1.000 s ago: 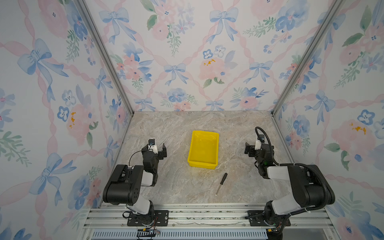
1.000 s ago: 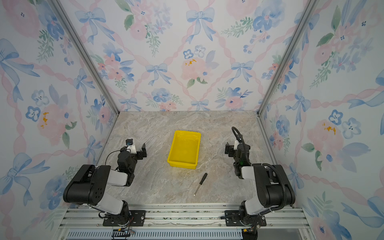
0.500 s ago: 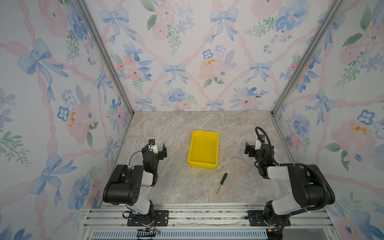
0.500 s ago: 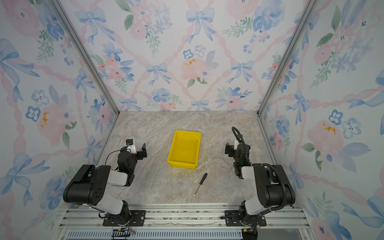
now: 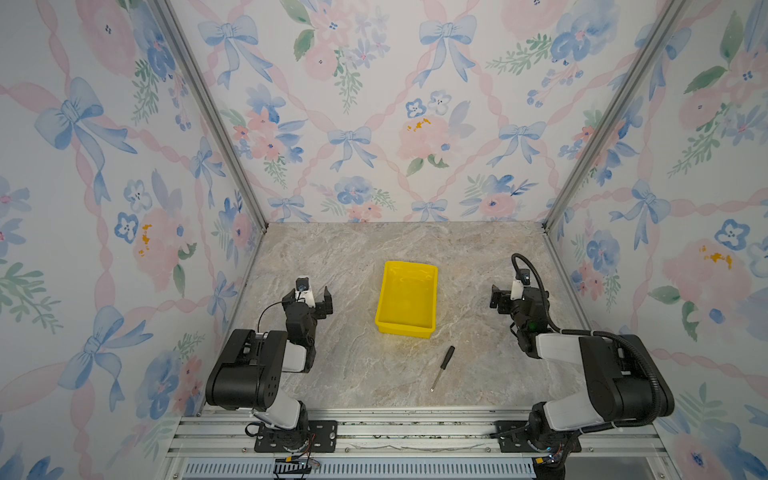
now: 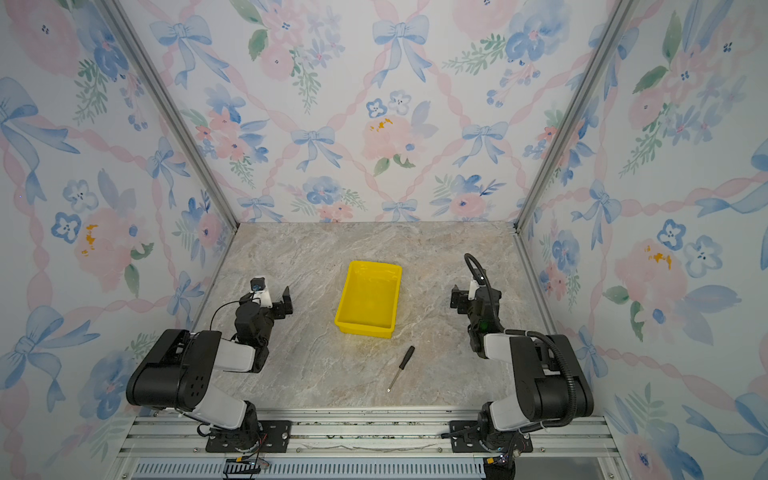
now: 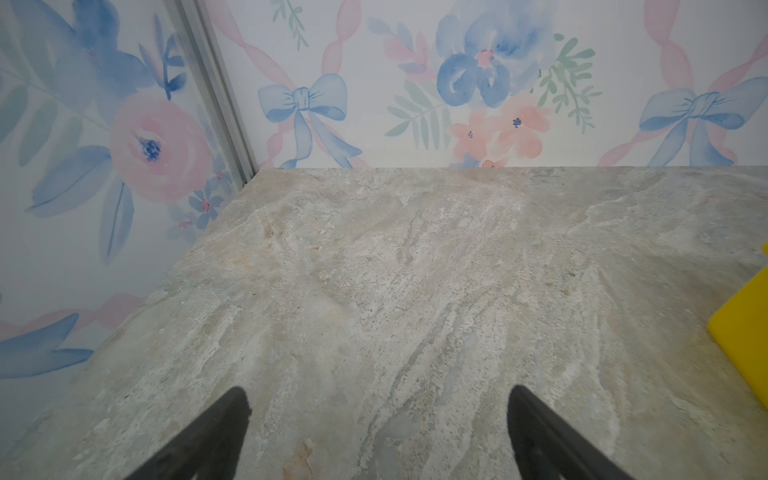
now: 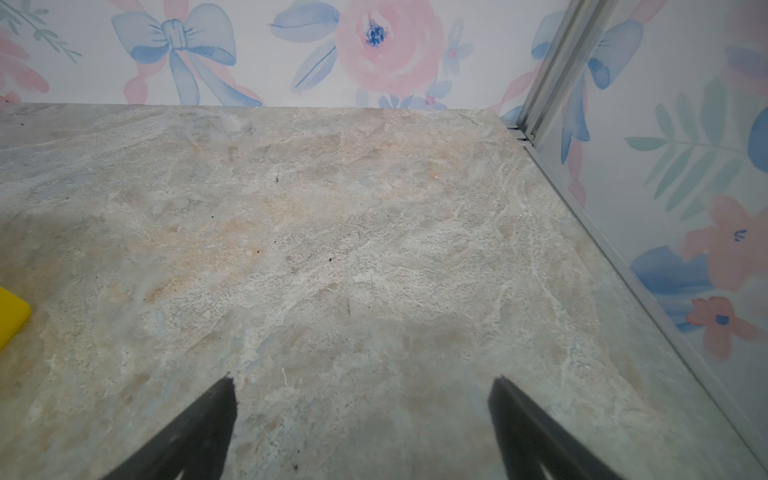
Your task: Put the screwdriver in the bin
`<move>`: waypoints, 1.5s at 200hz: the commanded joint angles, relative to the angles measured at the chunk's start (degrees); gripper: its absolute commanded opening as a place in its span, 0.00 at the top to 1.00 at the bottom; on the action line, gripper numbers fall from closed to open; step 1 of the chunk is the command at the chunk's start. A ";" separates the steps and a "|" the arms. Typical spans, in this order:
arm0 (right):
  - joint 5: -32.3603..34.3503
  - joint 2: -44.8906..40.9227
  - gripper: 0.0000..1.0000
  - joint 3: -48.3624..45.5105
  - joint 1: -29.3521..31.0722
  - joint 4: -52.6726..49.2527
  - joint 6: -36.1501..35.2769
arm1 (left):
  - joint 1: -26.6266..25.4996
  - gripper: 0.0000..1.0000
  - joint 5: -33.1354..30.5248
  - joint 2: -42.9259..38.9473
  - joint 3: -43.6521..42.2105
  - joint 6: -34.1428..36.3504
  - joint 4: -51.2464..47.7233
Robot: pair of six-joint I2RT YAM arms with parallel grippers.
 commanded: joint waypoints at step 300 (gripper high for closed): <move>-1.60 -23.82 0.03 18.35 27.09 -90.74 46.79 | -40.67 0.02 18.11 -27.90 28.37 -9.58 -88.87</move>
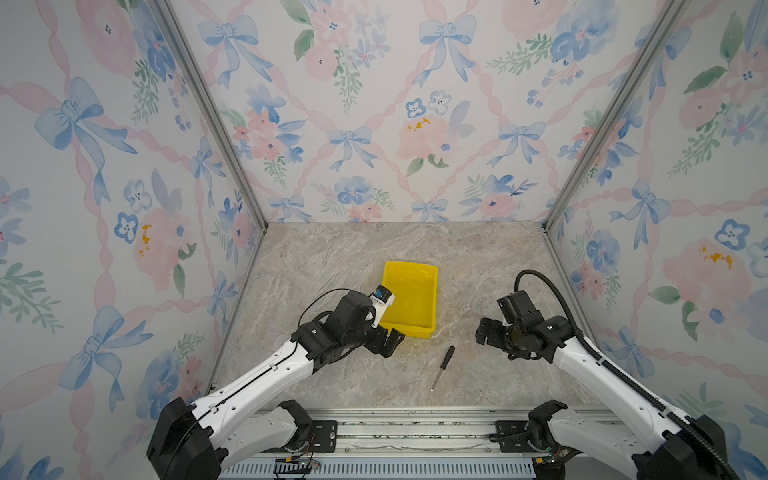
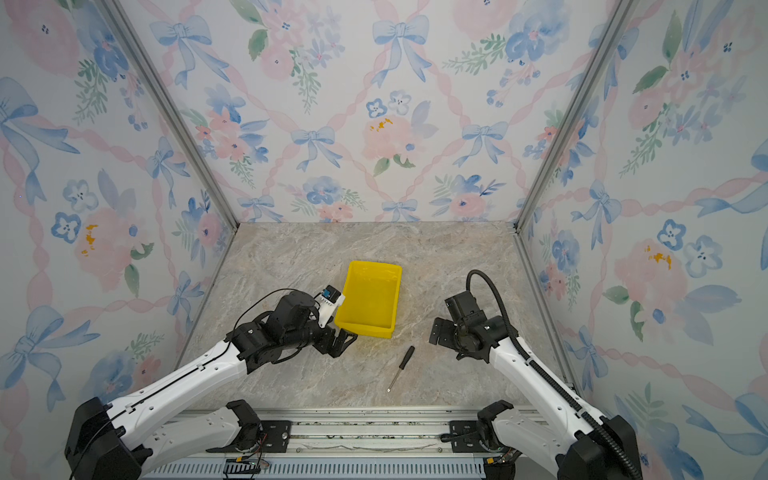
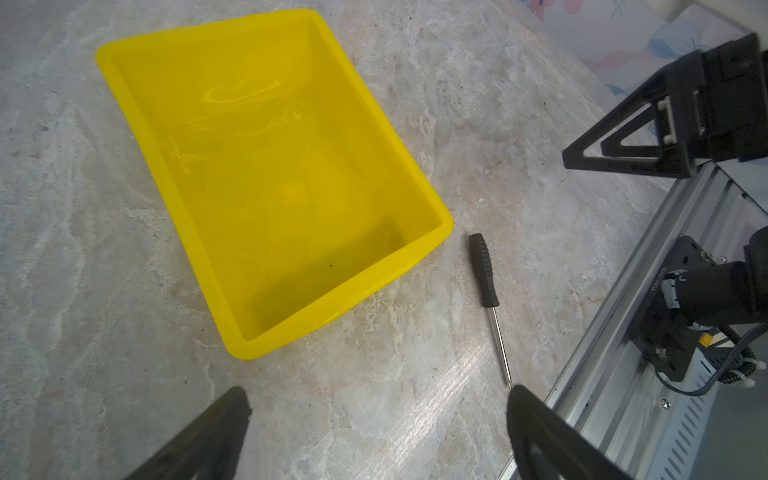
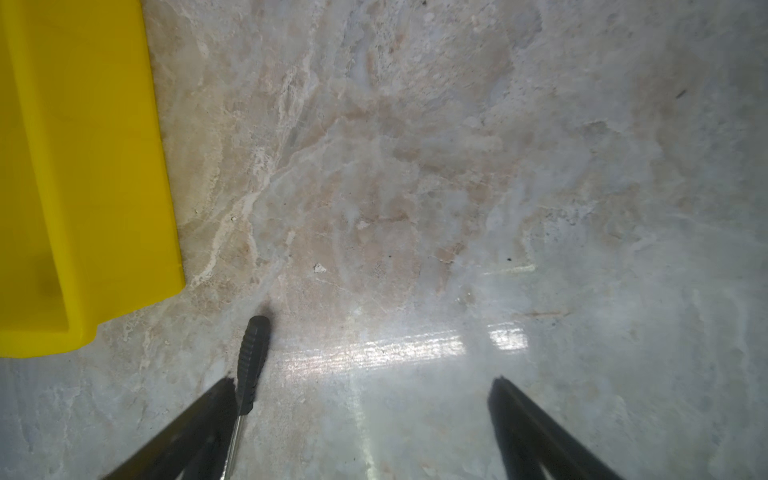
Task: Put the screwdriver in the bin
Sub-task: 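Move the right gripper toward the black-handled screwdriver while the left arm advances beside the bin, then lower the right gripper and close it on the screwdriver handle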
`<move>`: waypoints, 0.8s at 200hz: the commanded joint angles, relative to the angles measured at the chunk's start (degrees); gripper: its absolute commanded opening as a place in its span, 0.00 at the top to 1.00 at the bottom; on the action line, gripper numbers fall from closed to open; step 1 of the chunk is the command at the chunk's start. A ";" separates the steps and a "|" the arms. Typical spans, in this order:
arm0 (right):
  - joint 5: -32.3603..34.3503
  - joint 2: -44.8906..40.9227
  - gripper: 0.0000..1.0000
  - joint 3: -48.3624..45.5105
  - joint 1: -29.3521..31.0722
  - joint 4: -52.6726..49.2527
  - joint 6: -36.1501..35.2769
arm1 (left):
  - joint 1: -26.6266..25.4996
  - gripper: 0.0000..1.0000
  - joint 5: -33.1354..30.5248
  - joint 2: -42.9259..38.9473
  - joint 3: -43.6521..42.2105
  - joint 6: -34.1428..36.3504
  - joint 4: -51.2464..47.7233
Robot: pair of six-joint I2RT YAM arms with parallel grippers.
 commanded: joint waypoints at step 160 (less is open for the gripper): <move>16.31 17.31 0.10 -1.25 26.63 10.44 31.94 | -4.83 0.03 -0.27 -7.08 -7.82 1.00 -1.20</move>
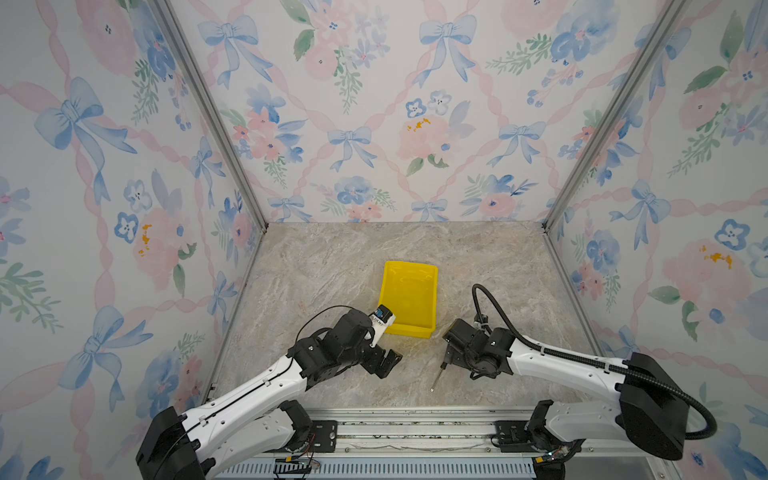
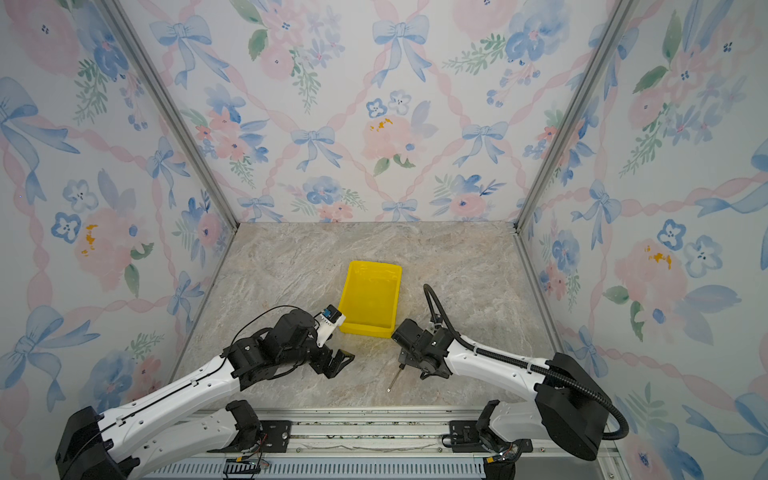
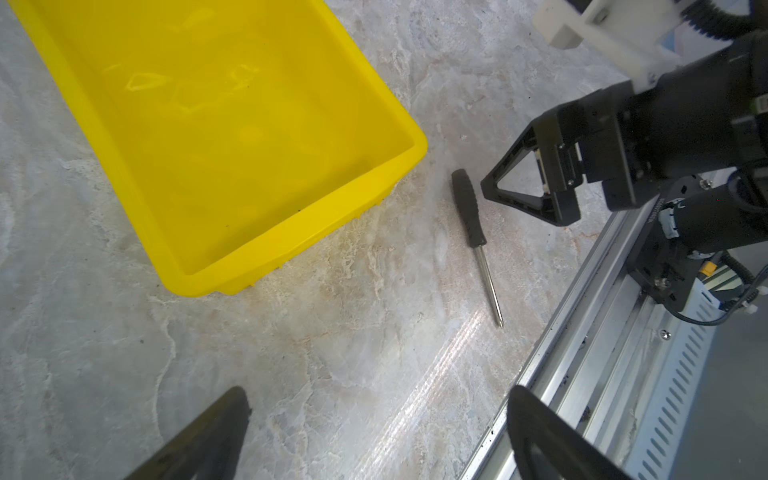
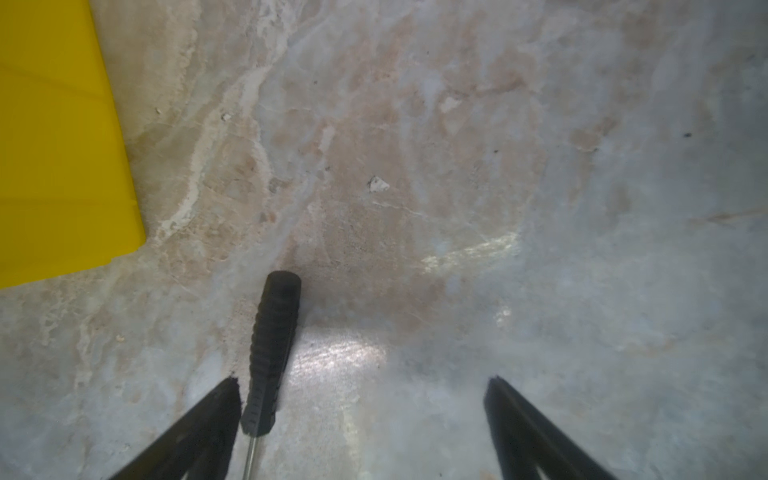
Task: Put the screwdriver in the bin
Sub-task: 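Lower the right gripper and close it on the screwdriver handle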
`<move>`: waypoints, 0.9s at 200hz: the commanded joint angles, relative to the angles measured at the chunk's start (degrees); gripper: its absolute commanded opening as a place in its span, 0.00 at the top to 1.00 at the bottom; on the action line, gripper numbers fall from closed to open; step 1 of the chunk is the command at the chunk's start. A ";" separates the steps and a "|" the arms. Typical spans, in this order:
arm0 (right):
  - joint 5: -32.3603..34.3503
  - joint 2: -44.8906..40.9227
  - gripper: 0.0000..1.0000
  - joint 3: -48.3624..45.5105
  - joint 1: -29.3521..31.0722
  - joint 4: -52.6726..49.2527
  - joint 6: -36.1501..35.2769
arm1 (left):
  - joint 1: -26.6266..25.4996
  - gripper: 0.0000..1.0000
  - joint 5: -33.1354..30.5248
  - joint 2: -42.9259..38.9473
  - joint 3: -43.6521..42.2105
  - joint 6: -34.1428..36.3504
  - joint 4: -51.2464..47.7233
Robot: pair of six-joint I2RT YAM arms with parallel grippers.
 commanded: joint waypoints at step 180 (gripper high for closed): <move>0.67 11.16 0.72 -0.28 3.12 7.04 4.84 | -0.25 0.02 -4.18 -3.27 -1.51 -0.58 -0.30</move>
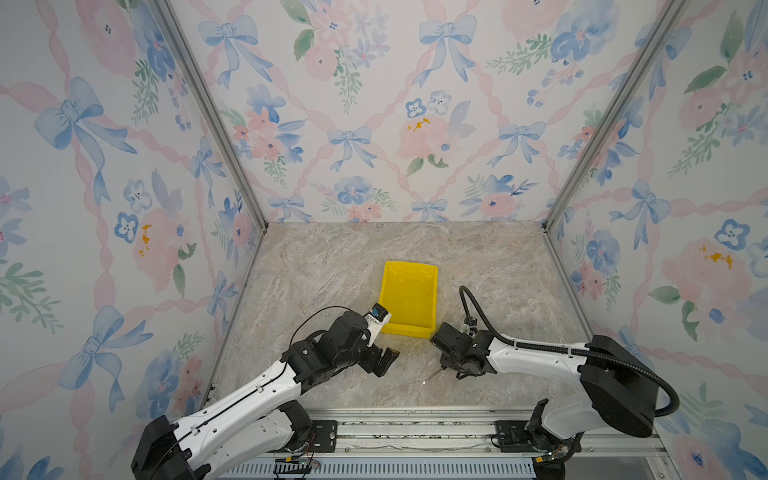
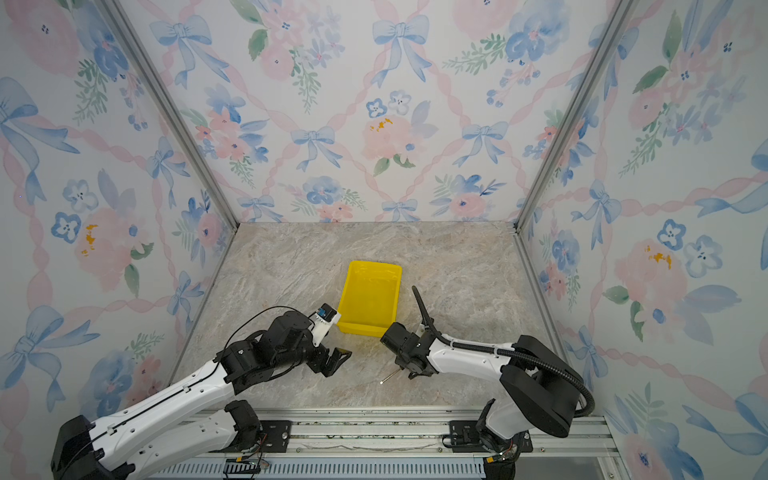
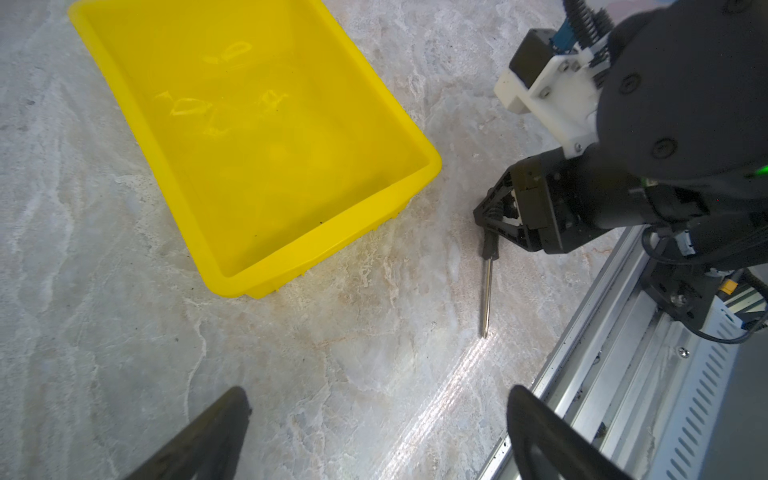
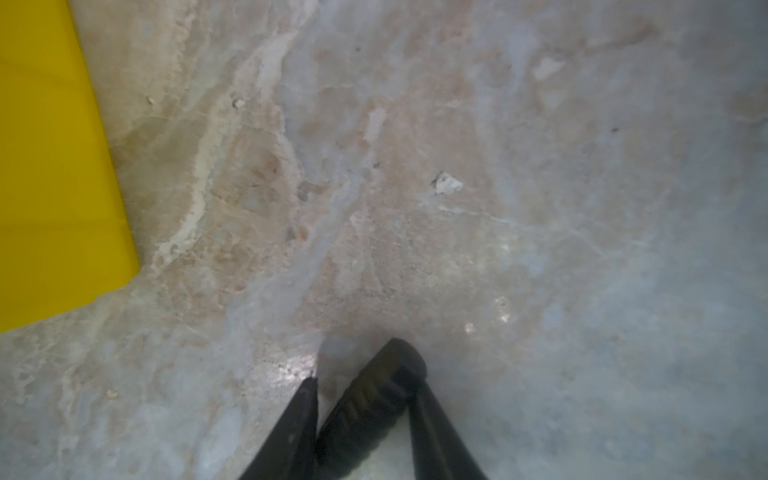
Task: Put the screwdriver in the bin
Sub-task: 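Lower the right gripper and close it on the screwdriver handle, then lift the screwdriver with the right gripper and carry it over the yellow bin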
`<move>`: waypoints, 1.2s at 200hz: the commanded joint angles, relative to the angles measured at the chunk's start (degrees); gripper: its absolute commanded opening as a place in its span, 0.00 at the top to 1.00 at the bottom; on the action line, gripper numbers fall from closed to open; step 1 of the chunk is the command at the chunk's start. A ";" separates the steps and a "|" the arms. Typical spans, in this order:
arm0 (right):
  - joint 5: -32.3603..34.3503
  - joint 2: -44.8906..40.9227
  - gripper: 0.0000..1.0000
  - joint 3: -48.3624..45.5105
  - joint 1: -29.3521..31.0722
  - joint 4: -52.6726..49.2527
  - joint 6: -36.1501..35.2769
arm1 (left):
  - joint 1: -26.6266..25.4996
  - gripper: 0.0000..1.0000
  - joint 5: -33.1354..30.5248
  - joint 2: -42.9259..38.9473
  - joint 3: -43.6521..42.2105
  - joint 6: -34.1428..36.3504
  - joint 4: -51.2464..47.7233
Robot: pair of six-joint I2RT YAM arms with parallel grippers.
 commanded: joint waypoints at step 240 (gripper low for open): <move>8.57 -7.99 1.00 20.77 -0.98 -7.62 -22.11 | -0.17 0.02 -5.96 -2.18 -1.64 1.22 3.83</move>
